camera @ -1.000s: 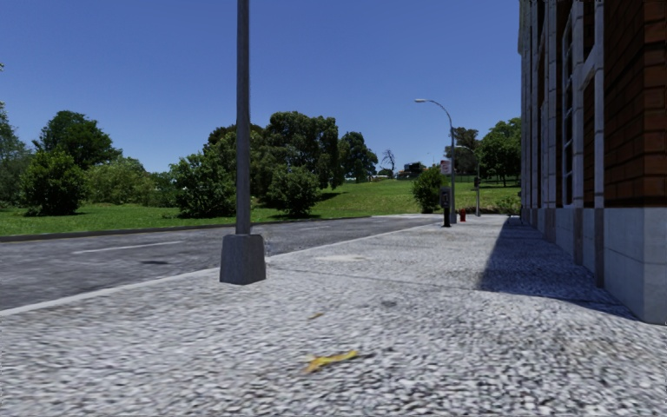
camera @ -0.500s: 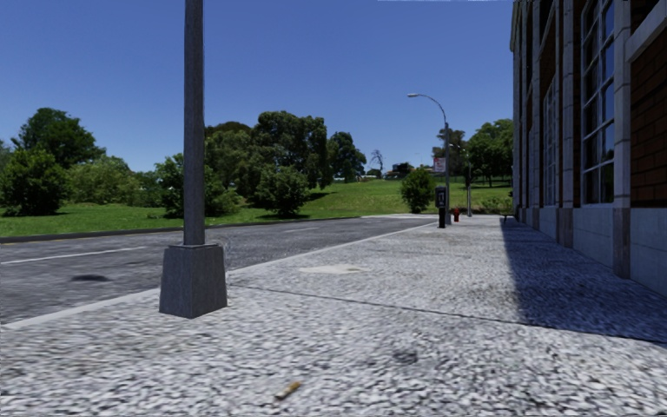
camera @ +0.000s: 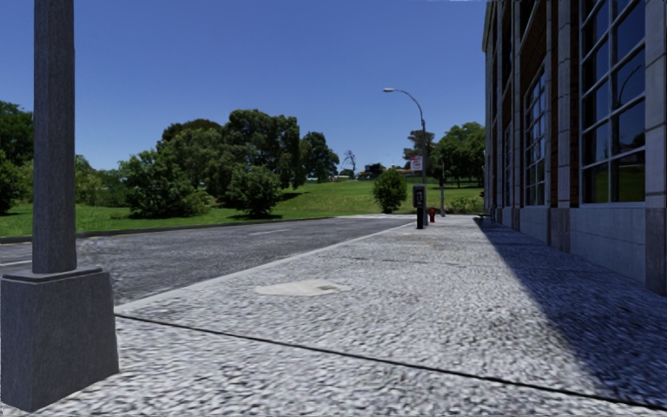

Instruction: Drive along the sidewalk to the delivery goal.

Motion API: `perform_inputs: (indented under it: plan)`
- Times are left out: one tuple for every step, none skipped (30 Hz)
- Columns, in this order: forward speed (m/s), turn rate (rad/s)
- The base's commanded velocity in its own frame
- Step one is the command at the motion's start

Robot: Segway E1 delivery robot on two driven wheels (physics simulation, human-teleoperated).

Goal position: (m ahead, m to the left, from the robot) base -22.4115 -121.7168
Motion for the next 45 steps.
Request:
perform_inputs:
  plan:
    - [2.0, -0.3]
    - [2.0, -0.3]
    - [2.0, -0.3]
    - [2.0, -0.3]
    - [2.0, -0.3]
    - [2.0, -0.3]
    - [2.0, -0.3]
    - [2.0, -0.3]
    - [2.0, -0.3]
    - [2.0, -0.31]
    - [2.0, -0.34]
    - [2.0, -0.39]
    - [2.0, -0.39]
    - [2.0, -0.42]
    - [2.0, -0.43]
    - [2.0, -0.43]
    - [2.0, -0.43]
    - [2.0, -0.43]
    - [2.0, -0.43]
    - [2.0, -0.43]
    - [2.0, -0.43]
    - [2.0, -0.43]
    - [2.0, -0.43]
    - [2.0, -0.44]
    - [2.0, -0.44]
    - [2.0, -0.44]
    - [2.0, -0.44]
    - [2.0, -0.44]
    - [2.0, -0.44]
    - [2.0, -0.44]
    - [2.0, -0.44]
    - [2.0, -0.44]
    - [2.0, -0.44]
    - [2.0, -0.44]
    - [2.0, -0.43]
    - [2.0, -0.22]
    - [2.0, -0.08]
    - [2.0, -0.08]
    - [2.0, -0.05]
    - [2.0, -0.04]
    - [2.0, -0.02]
    - [2.0, -0.02]
    - [2.0, -0.02]
    - [2.0, -0.02]
    - [2.0, -0.01]
